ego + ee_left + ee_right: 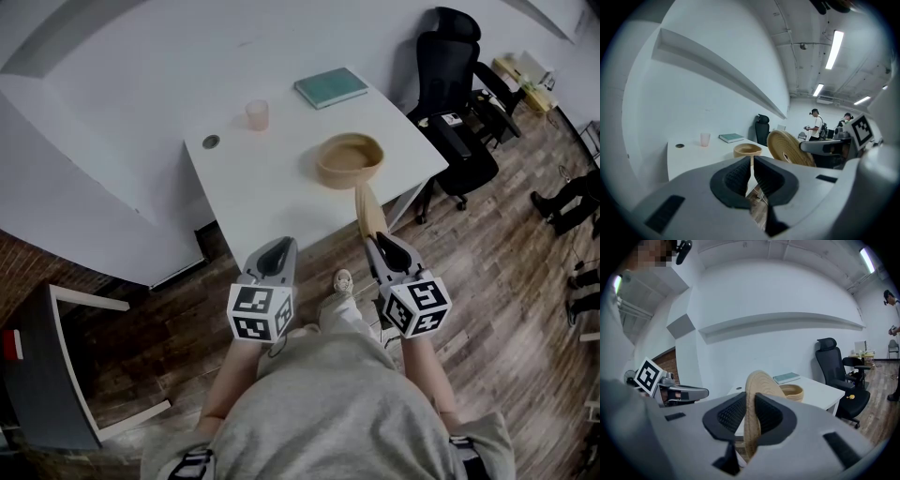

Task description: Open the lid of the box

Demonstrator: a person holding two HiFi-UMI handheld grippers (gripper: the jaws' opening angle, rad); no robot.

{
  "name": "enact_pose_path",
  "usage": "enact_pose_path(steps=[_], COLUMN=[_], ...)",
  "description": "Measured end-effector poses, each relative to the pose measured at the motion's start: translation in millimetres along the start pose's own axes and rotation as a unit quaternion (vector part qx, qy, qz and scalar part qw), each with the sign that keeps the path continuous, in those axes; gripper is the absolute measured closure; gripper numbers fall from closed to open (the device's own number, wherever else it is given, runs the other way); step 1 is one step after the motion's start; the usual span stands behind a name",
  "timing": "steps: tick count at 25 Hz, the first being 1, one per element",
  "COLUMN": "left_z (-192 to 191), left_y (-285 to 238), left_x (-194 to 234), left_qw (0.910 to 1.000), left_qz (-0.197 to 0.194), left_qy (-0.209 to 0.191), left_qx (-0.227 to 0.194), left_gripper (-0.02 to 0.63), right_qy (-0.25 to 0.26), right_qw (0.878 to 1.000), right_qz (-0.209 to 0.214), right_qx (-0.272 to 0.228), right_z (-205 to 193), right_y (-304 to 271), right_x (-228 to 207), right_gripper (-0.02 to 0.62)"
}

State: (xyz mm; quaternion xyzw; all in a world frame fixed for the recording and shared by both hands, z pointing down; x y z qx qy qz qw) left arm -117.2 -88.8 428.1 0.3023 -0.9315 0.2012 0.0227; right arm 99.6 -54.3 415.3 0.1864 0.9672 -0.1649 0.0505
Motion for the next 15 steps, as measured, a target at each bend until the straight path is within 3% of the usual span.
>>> enact_pose_path(steps=[15], left_z=[3.6], left_y=[-8.5], left_x=[-0.4], left_qw=[1.0], left_qz=[-0.007], left_qy=[-0.001], left_qx=[0.001], left_gripper=[0.584], right_qy=[0.003], right_qw=[1.0], right_qz=[0.001], right_qx=[-0.001], right_z=[3.2], right_y=[-5.6], right_x=[-4.9], right_gripper=[0.529])
Point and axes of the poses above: the fingertips, and each gripper's own axes: y backward along the fingers, x to its left, z out of its top, the point moved 7 cm from there along y, backward along the fingers, and after that the axes turned 4 degrees about x, right-handed, at the moved point
